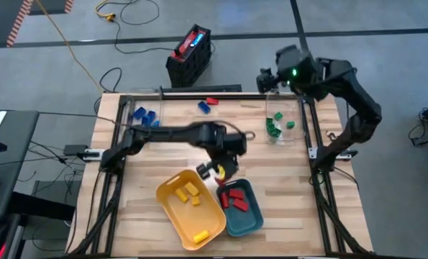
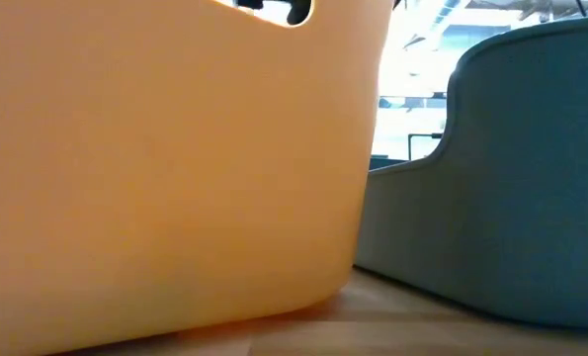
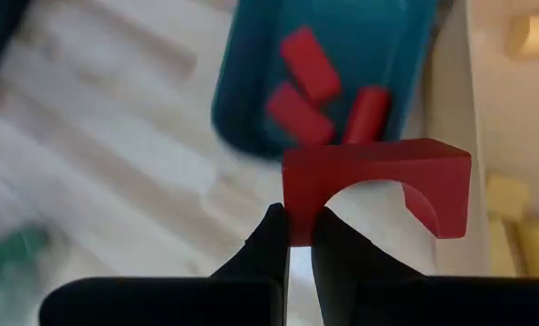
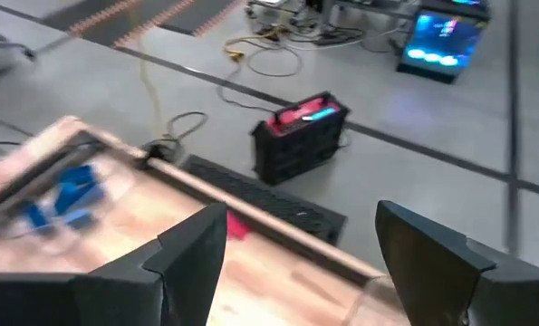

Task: Sort blocks
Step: Put the red block into the blue bin

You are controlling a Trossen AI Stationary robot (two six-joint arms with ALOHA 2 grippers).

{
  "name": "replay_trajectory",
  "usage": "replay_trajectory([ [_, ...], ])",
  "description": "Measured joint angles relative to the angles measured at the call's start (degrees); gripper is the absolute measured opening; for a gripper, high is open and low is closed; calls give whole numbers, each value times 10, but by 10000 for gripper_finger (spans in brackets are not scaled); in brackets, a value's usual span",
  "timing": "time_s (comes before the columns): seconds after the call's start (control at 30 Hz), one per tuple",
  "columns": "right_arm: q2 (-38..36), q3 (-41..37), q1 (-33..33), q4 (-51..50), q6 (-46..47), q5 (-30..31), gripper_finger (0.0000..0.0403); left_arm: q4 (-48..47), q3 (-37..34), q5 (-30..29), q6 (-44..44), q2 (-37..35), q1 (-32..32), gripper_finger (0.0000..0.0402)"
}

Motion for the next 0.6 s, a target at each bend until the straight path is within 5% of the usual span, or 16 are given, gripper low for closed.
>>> replay_trajectory([
  [0.27,21,-1,105,0,70,63,298,180,-85,-15,-35,1,-40,23],
  [0.6,35,-1,133,-18,100,85,298,222,-173,20,-42,1,-78,57],
])
